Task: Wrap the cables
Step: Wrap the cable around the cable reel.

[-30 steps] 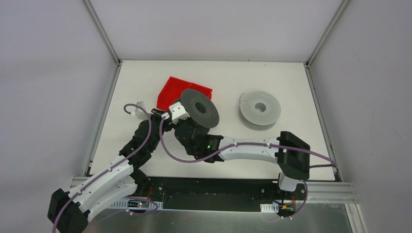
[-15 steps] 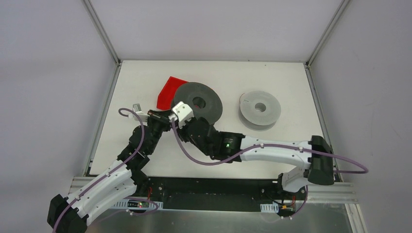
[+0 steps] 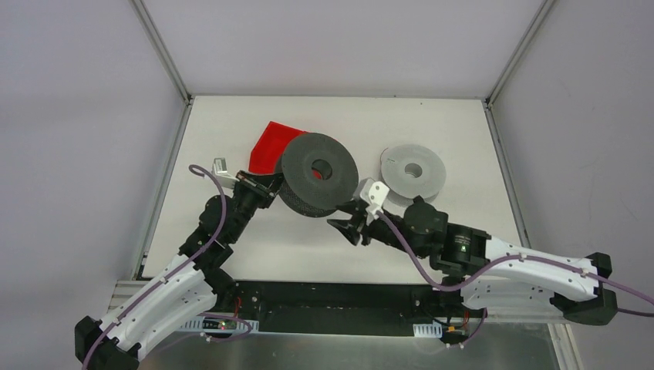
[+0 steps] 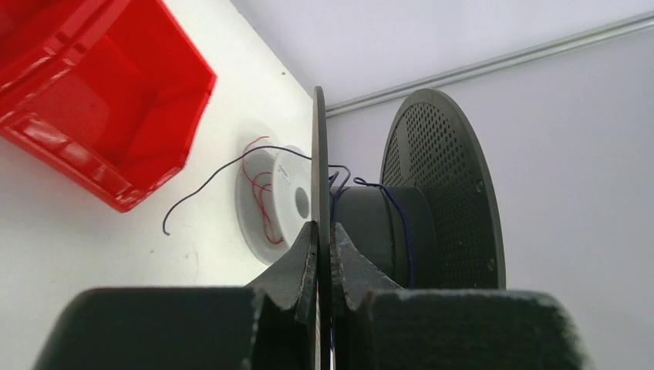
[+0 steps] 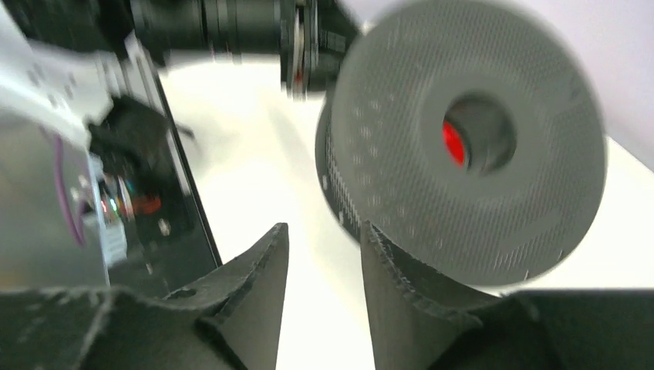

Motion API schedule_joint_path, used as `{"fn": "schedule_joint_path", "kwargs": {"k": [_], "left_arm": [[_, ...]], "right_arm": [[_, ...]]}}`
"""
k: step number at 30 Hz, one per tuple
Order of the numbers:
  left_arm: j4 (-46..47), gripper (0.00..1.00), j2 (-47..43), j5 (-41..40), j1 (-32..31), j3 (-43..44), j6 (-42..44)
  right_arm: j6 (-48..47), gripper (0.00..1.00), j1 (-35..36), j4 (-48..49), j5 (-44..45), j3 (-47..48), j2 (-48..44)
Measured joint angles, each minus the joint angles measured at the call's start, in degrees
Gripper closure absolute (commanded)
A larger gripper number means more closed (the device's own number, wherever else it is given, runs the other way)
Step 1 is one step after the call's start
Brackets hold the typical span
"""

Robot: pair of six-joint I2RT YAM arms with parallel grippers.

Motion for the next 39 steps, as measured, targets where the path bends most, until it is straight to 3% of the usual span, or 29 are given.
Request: {"fn": "schedule_joint_path", "kwargs": {"k": [7,12,18,28,39], "left_arm": [[-5.5,1.00,0.1,3.1,0.0,8.0,1.7],[-10.4,1.00,0.4,4.5,0.0,14.4,2.1],[-15.2,1.00,1.5,7.2,0.0,20.0,1.9],[-19.5,1.00,2.4,10.1,0.0,21.9,0.9],[-19.8,1.00,2.6,14.1,0.0,23.2,-1.2]], "right_arm": [[-17.2,0.55,0.0,1.0,-4.6,-22.6,-14.0],[-28.6,0.56,-2.0,9.0,-2.2,-33.0,-12.9],[-38.1,0.55,-11.1,23.3,-2.8,-36.9,-5.7],[-57.9,0.55,-11.0,43.2,-5.3,-37.9,5.0],[-70.5,0.54,-10.8,42.9,-6.1,-32.7,9.5]]}}
